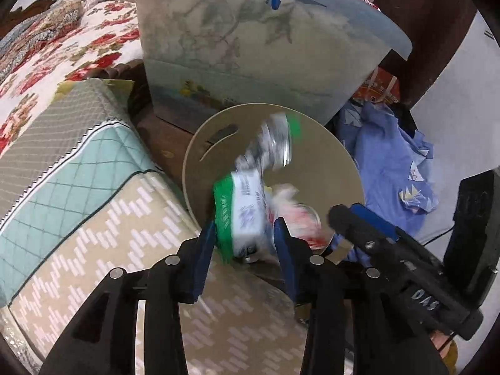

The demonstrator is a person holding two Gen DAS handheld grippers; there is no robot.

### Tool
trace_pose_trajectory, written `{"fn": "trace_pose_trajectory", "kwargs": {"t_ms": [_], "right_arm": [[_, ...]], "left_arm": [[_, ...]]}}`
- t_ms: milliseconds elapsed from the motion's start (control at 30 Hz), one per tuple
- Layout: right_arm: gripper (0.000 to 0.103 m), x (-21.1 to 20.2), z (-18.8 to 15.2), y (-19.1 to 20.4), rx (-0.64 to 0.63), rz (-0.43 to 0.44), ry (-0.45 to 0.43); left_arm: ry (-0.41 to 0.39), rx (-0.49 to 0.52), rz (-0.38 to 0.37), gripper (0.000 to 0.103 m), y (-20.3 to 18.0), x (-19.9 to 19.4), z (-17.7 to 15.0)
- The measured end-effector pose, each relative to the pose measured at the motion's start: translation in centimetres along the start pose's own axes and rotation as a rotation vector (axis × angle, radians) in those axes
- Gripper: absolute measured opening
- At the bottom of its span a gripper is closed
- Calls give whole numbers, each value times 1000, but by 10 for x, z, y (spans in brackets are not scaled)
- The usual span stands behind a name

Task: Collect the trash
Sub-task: 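Carry the bag and foil stick to the wastebasket and release both, then move both open tools back over the remaining trash on the bed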

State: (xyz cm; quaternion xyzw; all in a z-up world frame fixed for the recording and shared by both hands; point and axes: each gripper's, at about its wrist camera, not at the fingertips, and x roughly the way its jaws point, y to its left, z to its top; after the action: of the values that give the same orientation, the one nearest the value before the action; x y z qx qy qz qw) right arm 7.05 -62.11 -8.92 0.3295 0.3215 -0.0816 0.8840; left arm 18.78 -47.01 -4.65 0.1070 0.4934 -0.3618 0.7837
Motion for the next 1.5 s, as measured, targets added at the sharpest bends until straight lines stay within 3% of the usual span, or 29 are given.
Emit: {"fn": "trace_pose_trajectory", "kwargs": {"t_ms": [133, 333, 567, 767, 1067, 1500], "right_arm": [[68, -20, -8, 11, -15, 10, -42], [68, -51, -37, 55, -51, 113, -40], [68, -54, -93, 121, -121, 240, 41], [68, -48, -140, 181, -215, 288, 115], [68, -41, -196, 247, -344, 286, 215], [68, -26, -244, 290, -445, 255, 317]], "left_arm": [[-62, 27, 69, 37, 7, -26, -11], [-162, 10, 181, 37, 32, -90, -54], [-202, -107, 367, 38, 94, -159, -128], [-228, -227, 477, 38, 148, -213, -194], [-248, -371, 515, 38, 207, -257, -264], [-249, -469, 592, 38, 257, -274, -322]]}}
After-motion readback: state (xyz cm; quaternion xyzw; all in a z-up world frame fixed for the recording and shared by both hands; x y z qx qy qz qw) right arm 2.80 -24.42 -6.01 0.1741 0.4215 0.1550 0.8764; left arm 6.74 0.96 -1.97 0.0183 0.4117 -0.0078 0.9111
